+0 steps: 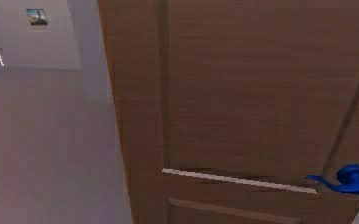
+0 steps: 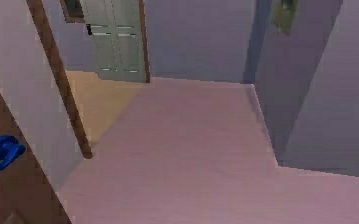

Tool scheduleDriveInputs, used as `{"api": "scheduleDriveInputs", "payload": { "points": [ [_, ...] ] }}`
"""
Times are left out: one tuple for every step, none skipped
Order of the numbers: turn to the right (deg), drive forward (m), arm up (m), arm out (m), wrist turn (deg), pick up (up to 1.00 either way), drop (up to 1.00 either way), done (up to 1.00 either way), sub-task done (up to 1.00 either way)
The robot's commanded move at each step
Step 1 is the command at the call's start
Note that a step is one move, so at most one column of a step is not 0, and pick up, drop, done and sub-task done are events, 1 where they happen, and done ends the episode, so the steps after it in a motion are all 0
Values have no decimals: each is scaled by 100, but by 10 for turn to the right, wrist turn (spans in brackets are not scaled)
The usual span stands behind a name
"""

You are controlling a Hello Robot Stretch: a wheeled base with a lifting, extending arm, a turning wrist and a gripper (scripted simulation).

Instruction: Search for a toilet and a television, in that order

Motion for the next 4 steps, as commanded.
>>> {"api": "scheduleDriveInputs", "payload": {
  "points": [
    [-450,0,0,0,0,0,0,0,0],
    [0,55,0,0,0,0,0,0,0],
    [-420,0,0,0,0,0,0,0,0],
    [0,90,0,0,0,0,0,0,0]
  ]
}}
